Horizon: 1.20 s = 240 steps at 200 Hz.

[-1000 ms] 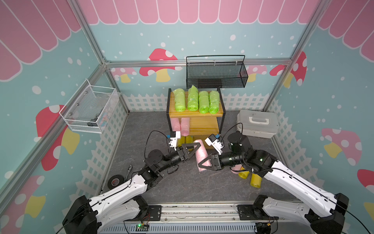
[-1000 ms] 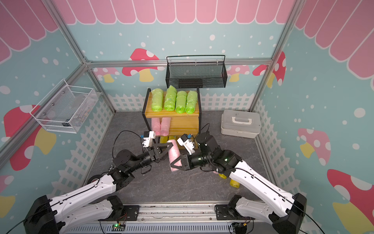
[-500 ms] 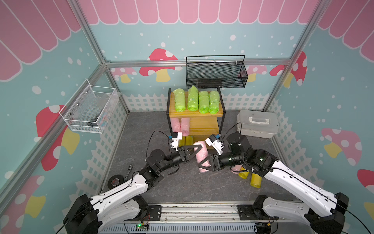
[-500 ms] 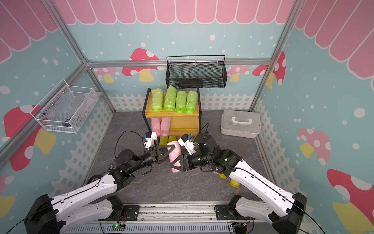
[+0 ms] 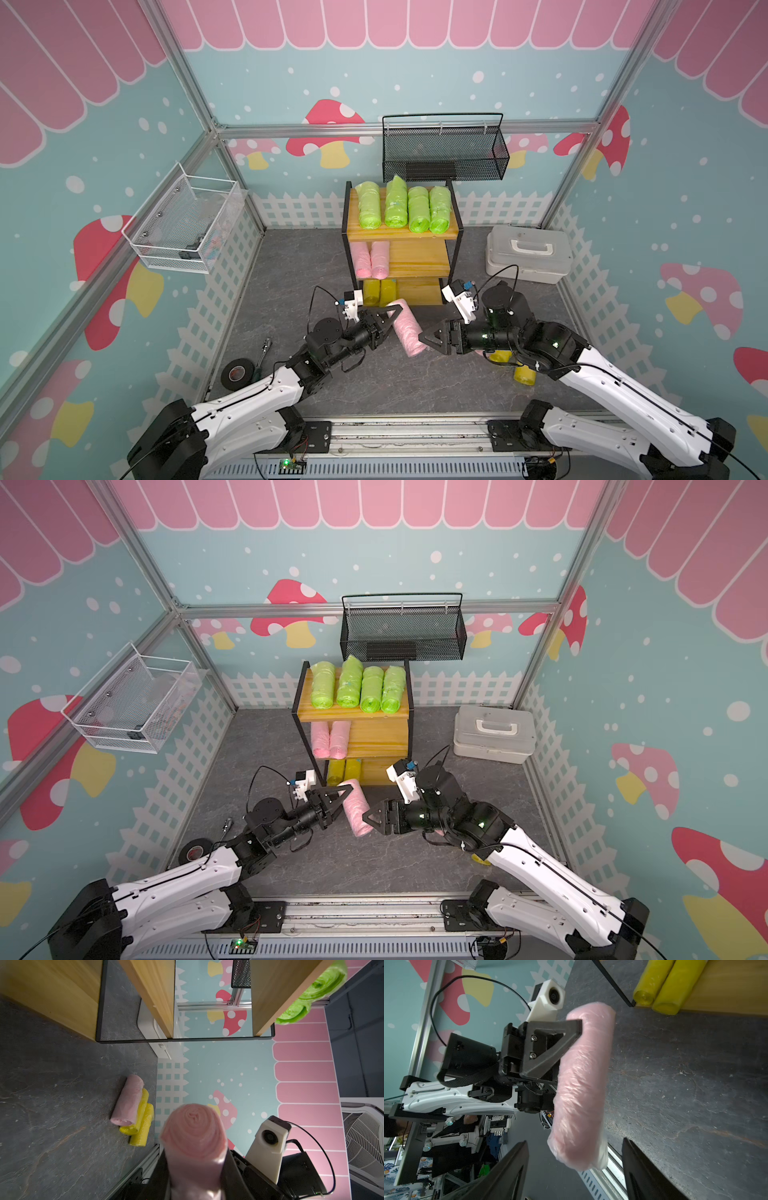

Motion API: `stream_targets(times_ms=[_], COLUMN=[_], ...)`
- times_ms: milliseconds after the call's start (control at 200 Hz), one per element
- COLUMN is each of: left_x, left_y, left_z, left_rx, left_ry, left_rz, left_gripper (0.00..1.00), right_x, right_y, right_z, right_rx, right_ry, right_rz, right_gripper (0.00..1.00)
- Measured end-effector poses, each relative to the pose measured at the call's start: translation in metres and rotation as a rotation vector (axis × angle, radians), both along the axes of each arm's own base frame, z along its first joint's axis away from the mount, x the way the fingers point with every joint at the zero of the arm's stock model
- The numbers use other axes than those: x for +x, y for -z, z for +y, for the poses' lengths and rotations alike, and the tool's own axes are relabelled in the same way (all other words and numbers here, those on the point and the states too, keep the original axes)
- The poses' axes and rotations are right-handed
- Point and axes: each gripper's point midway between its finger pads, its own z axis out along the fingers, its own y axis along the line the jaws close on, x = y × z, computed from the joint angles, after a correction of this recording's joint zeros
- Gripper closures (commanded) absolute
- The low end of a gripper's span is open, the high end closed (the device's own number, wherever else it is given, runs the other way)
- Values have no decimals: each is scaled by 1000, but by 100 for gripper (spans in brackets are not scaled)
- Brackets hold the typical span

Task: Sort the rolls of trash bags by color and place them on the shelf
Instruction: Pick up the roll of trash bags from the center of the board.

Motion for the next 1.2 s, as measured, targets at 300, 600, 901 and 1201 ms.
stream_targets(times_ms=[300,600,901,1201], left_x=[-1,0,1,1], left_y=[-13,-1,0,1], left_z=[22,27,27,28], left_rx=[-64,-48,-49,-52], left_ry=[-92,-114,-121,-122], left_rz=[-3,23,27,34], left_gripper=[100,100,100,100], right_x=[2,-1,-2,3], right_y=[7,13,15,25], right_z=[4,26,39,59], right_rx=[8,8,-5,-25], right_ry=[33,-11,-16,-15], right_rz=[51,73,70,83], right_gripper=[20,19,23,36])
